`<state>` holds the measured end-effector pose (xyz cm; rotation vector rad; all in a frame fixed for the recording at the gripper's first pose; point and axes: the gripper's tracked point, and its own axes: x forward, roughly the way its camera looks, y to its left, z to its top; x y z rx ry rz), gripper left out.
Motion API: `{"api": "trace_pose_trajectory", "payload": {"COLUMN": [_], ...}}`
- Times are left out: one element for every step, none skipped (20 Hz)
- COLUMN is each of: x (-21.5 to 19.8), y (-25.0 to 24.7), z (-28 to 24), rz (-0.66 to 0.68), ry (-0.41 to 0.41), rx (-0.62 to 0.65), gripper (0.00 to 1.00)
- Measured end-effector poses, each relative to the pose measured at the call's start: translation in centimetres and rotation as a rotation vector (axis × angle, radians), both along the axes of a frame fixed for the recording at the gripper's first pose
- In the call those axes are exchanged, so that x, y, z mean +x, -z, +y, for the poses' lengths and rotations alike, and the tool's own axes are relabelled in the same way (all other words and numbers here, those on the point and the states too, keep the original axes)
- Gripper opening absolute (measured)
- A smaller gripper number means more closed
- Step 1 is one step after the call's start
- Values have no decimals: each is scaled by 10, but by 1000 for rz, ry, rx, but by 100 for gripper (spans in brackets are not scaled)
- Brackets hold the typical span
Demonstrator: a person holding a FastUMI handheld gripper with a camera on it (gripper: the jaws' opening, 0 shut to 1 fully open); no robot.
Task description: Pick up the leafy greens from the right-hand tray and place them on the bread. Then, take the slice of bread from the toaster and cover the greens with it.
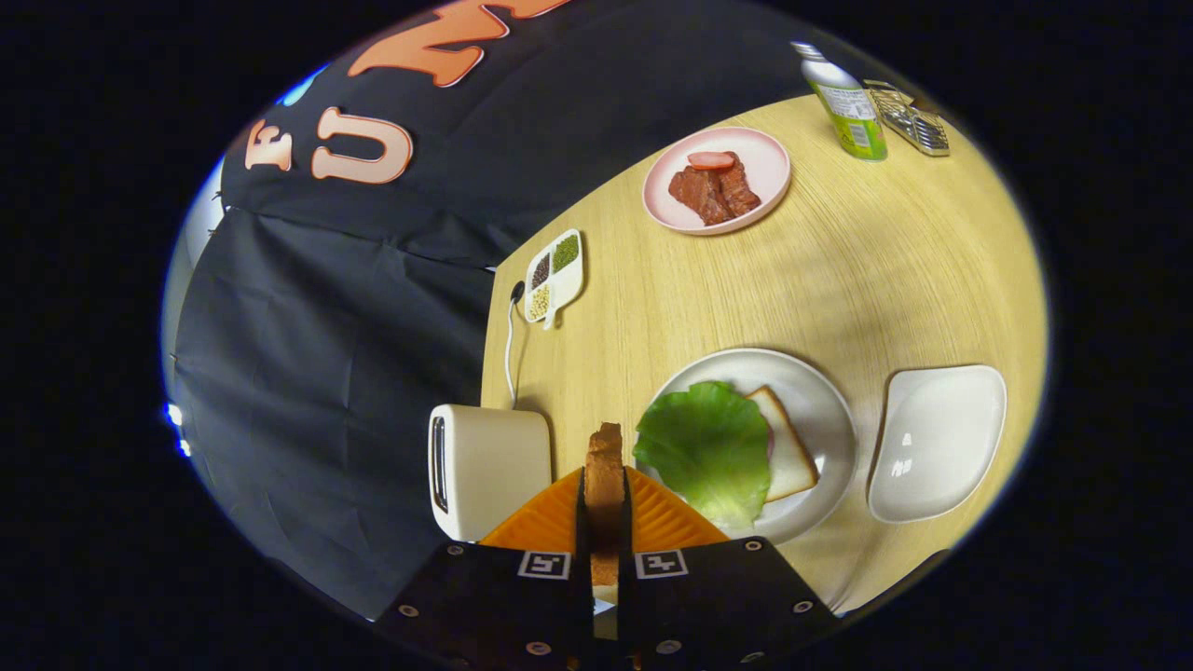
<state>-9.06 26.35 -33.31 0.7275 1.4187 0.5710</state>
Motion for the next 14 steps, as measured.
{"api": "trace_pose_trajectory", "payload": {"x": [1,3,1,-1,-2,-1,-1,2,2,3,3,4,5,6], "y": [10,18,27,36,43,47,50,55,61,67,72,74,76,79], "z": [-3,-4,-5,-9,-11,-12,-13,-15,-19,-20,-24,-25,-26,-28], "rz": [5,9,14,15,10,3,-4,-10,-9,-3,-4,-10,-19,-33], "ry": [4,10,3,-11,-23,-34,-42,-41,-45,-41,-42,-43,-46,-47], "rx": [1,-1,-10,-25,-33,-36,-41,-49,-63,-72,-81,-85,-92,-101], "gripper": [11,11,11,11,11,11,11,11,11,11,11,12,14,15]}}
